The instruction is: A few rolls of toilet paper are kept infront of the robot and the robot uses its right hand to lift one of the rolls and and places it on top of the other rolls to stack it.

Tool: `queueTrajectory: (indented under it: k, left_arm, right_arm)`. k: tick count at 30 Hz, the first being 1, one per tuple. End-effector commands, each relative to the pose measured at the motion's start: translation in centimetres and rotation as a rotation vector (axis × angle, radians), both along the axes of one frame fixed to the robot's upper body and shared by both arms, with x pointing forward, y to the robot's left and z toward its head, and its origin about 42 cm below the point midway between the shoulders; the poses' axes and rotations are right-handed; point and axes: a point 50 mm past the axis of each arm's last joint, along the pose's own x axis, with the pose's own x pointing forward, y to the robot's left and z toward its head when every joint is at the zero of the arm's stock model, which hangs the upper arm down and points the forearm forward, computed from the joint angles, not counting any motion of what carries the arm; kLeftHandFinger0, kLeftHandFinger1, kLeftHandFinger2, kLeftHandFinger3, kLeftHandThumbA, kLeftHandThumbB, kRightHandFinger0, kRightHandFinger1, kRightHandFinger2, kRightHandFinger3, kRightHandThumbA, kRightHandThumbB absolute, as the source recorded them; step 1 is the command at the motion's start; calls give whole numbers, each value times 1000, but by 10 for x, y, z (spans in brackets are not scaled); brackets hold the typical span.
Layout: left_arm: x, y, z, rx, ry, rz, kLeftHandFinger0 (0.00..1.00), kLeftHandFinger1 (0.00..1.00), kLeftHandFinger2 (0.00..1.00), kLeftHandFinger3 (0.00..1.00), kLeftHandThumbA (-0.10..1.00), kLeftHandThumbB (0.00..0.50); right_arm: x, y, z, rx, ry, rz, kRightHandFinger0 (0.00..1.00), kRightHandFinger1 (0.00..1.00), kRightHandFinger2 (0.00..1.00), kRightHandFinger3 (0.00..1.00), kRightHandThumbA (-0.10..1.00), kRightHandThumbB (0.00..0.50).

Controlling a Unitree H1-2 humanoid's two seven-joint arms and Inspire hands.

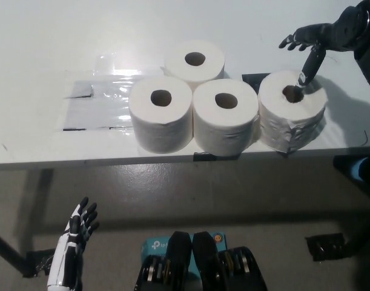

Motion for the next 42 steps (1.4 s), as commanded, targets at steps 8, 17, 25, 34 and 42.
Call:
queueTrajectory:
  k: [8, 17, 25, 34, 42]
  left_arm:
    - [-1, 1, 10, 8, -63, -6, 1000, 1000, 1000, 1000, 1000, 20]
    - [0, 1, 11, 9, -65, -5, 1000, 1000, 1000, 1000, 1000, 28]
    - [1, 2, 12, 8, -70, -6, 1000, 1000, 1000, 1000, 1000, 31]
    - [0, 2, 11, -2, -67, 0, 1000, 1000, 1000, 1000, 1000, 53]
    - [2, 2, 13, 3, -77, -3, 1000, 1000, 1000, 1000, 1000, 56]
  right_arm:
    - [2, 3, 25, 16, -81, 13, 1000, 1000, 1000, 1000, 1000, 243]
    - [3, 9, 8, 4, -78, 8, 1000, 1000, 1000, 1000, 1000, 250]
    - [3, 11, -8, -66, -70, -21, 1000, 1000, 1000, 1000, 1000, 315]
    - [4, 19, -21, -149, -126, -25, 1000, 1000, 1000, 1000, 889, 336]
    - [4, 16, -36, -145, -336, -9, 1, 28, 204, 1000, 761, 90]
